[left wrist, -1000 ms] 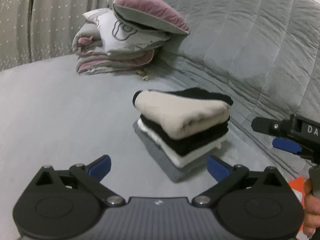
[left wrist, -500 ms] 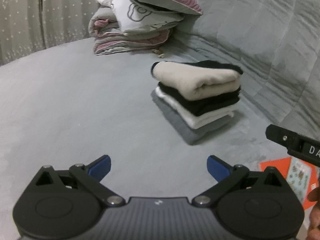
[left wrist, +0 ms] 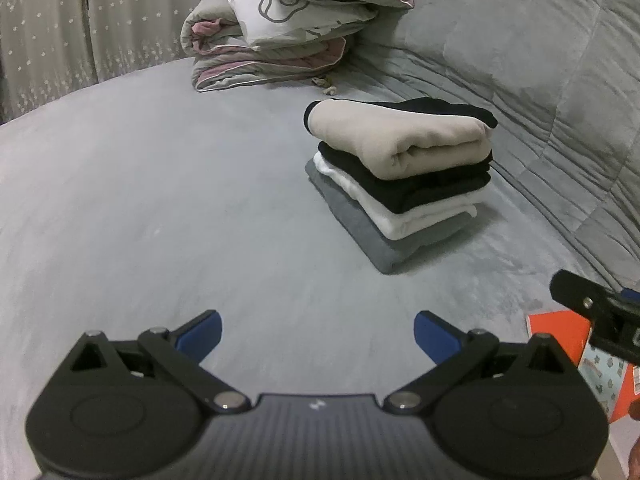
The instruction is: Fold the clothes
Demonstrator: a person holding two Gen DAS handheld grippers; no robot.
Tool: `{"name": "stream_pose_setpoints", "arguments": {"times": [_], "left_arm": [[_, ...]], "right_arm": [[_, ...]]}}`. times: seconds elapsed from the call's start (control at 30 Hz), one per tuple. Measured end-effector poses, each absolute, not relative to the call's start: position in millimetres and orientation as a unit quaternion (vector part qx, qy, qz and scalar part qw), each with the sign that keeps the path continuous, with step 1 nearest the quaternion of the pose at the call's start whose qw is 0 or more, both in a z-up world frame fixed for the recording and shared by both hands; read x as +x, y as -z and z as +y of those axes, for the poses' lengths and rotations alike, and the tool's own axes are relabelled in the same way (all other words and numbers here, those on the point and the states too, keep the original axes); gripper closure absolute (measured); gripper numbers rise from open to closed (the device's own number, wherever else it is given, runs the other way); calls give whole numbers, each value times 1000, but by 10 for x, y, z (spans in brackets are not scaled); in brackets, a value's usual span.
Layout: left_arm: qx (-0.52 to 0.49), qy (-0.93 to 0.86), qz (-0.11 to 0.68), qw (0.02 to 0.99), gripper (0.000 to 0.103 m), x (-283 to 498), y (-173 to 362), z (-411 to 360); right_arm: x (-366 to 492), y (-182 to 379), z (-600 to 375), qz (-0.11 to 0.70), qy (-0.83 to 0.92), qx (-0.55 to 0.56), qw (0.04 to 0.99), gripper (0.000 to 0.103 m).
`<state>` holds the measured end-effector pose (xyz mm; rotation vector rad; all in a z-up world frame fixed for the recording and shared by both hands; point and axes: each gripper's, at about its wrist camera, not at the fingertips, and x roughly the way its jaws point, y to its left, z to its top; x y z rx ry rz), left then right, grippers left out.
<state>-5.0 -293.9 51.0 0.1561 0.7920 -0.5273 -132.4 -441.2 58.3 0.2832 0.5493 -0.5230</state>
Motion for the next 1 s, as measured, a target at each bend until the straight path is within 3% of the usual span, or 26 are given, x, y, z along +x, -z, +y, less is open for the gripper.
{"name": "stream_pose_setpoints", "arguments": {"times": [1.0], "left_arm": [[66,249,378,889,1,59,-627,-2831]], "right_arm": [[-1285,-872,-4140,239,246,118,932,0]]}}
